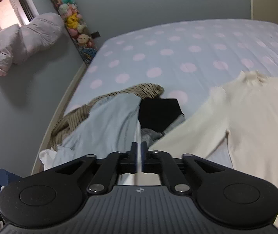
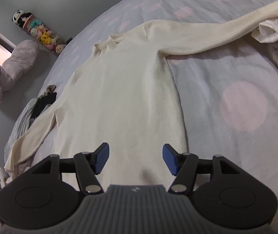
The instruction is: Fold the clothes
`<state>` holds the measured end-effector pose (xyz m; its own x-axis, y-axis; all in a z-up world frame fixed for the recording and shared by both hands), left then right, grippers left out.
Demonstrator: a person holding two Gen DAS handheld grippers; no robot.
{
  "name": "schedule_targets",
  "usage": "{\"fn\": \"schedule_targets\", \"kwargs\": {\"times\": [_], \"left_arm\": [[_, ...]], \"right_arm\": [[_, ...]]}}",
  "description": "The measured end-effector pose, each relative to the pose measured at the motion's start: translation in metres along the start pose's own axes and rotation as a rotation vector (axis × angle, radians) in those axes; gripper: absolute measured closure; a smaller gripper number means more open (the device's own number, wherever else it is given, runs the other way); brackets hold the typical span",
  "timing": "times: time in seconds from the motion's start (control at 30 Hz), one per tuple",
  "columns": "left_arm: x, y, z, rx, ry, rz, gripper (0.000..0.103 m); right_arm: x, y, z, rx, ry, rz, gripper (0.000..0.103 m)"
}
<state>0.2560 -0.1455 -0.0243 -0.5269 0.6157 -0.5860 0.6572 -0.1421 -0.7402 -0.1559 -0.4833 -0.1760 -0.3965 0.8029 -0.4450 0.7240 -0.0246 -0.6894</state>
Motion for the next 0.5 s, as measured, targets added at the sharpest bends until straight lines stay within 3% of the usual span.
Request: {"fn": "schedule_targets", "kwargs": {"times": [0.07,0.17,0.33,0.5], "left_arm": [[0.005,0.004,0.005,0.008,-0.001,-0.021,0.073],[0.021,0.019,0.01,0.011,0.0,-0.072,0.062],[0.056,0.053,0.012,-0.037,0.019,-0.146,0.058],[0.085,0.077,0.007,-0.104,0.034,-0.17,0.056]], "right_arm": [[0.0,0.001,0.001,-0.009,0.014,-0.004,0.038],[0.0,0.0,0.001,-0.017,0.023,-0.001,0.038],[0.001,0.0,0.001,-0.023,0.028,0.003,0.038],[0.0,0.003,0.003,-0.024,0.046,-0.003,0.038]]}}
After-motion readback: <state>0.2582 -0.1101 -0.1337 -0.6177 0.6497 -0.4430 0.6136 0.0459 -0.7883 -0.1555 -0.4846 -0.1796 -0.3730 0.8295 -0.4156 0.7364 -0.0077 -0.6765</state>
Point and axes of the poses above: each gripper's, at about its wrist camera, not at the fingertips, and y roughly the way its jaws point, z to its right, x to its underside, the point moved 8 cm from there along y, roughly the way its jaws point
